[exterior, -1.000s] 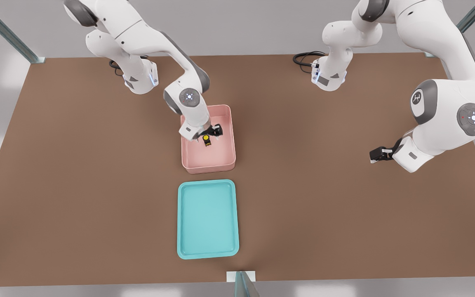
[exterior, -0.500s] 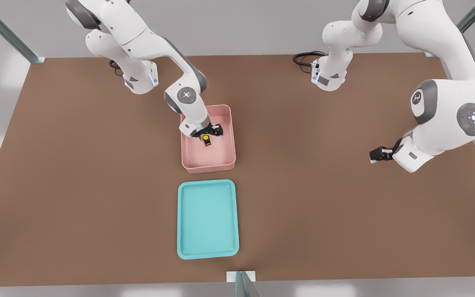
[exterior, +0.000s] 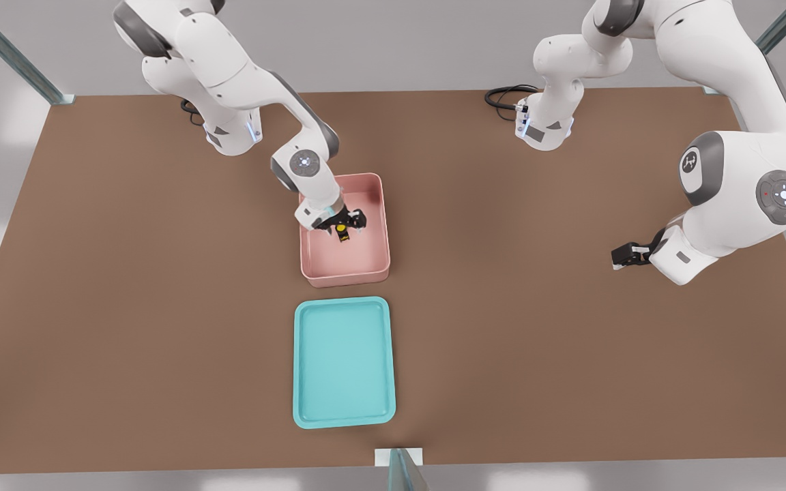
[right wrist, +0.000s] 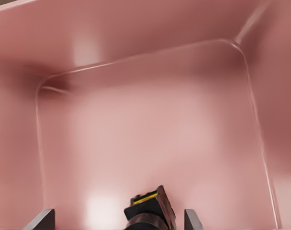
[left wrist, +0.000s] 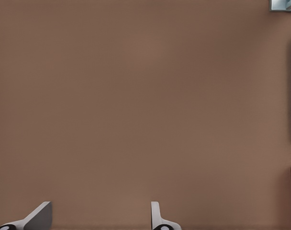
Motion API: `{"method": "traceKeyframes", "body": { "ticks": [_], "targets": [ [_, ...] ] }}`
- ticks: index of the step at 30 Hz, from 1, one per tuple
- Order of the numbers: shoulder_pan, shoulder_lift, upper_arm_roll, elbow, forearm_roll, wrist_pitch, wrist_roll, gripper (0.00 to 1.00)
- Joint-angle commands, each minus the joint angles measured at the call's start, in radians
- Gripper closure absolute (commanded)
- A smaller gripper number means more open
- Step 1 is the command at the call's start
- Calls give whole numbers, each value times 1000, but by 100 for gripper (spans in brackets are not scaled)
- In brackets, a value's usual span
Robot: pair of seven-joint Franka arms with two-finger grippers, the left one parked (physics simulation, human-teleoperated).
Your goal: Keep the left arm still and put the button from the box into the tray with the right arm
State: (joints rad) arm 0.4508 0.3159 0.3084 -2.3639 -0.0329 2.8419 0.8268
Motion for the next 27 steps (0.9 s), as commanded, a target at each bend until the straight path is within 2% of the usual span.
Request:
{"method": "traceKeyframes", "body": {
  "ticks": [1,6,7,8,9,13,16,19,22,23,24,25,27],
  "targets": [
    [2,9,1,0,1,36,12,0],
    [3,38,3,-25,1,97,-2,3],
    [3,38,1,-25,1,97,-9,10],
    [2,40,1,-25,1,96,-15,30],
    [2,40,1,-25,1,96,-15,41],
    [-3,46,-2,-23,1,91,-35,58],
    [-4,34,-8,-9,7,64,-25,58],
    [3,-41,-20,115,5,-284,-80,58],
    [9,-75,-18,333,25,-716,-138,58],
    [12,-75,-58,483,82,-909,-224,58],
    [-30,-67,-48,600,166,-969,-340,58],
    [-35,-52,-52,635,188,-967,-426,58],
    [-60,2,-114,715,206,-947,-635,58]
  ]
}}
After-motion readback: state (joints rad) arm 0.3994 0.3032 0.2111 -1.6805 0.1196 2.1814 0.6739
